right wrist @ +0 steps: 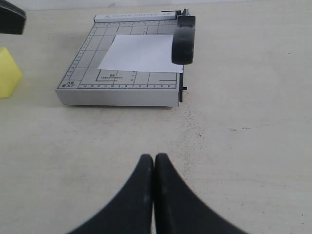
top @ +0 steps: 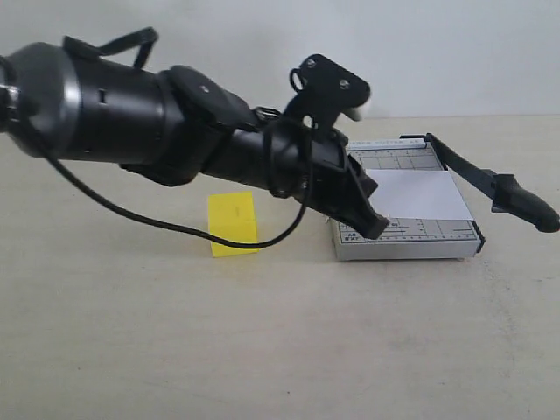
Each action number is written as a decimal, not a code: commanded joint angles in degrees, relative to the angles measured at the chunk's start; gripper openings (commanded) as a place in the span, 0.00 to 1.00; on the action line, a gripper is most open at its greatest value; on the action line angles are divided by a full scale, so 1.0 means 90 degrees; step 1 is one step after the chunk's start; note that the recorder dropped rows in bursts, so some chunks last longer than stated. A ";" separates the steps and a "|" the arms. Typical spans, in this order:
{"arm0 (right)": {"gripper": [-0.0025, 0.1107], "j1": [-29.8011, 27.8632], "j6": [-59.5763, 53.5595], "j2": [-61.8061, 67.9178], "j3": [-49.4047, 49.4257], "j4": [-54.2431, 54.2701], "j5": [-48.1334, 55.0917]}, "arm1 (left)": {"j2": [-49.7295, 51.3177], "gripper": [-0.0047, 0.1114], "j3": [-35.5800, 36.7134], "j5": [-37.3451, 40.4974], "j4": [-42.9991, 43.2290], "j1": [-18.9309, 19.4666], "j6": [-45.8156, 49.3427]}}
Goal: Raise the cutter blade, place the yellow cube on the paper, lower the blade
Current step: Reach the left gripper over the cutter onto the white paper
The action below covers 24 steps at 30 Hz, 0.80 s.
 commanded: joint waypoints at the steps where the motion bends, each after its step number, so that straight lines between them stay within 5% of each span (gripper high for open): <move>1: 0.02 0.0011 -0.0016 -0.0023 0.0025 -0.0016 -0.0073 | 0.0734 0.08 -0.0663 0.0014 -0.0047 -0.0130 0.0933; 24: 0.02 0.0011 -0.0016 -0.0023 0.0025 0.0206 -0.0073 | 0.2543 0.08 -0.2886 -0.0504 -0.0084 -0.0143 0.1302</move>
